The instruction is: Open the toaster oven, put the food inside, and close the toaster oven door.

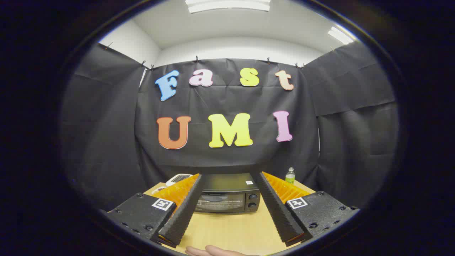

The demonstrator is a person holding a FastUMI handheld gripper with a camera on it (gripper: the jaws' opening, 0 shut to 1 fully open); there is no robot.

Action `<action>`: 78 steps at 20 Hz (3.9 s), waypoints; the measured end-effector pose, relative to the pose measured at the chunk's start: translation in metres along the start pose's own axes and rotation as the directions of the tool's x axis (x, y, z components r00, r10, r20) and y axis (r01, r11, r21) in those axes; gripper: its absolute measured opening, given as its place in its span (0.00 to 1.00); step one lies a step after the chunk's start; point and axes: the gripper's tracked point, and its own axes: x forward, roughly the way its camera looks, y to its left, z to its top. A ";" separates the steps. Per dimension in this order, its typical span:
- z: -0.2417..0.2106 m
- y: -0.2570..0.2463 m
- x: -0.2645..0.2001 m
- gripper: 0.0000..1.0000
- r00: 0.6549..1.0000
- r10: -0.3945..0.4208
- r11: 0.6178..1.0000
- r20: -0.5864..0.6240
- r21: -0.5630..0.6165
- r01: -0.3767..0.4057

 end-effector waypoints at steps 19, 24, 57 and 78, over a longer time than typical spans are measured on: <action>-0.031 0.020 0.052 1.00 1.000 0.011 1.000 -0.009 -0.023 -0.011; -0.060 0.041 0.097 1.00 0.996 0.068 0.998 -0.050 0.008 -0.068; -0.215 0.056 0.224 1.00 0.962 0.053 0.998 -0.266 -0.015 -0.059; -0.292 0.051 0.135 1.00 0.840 0.023 0.997 -0.542 -0.049 -0.059</action>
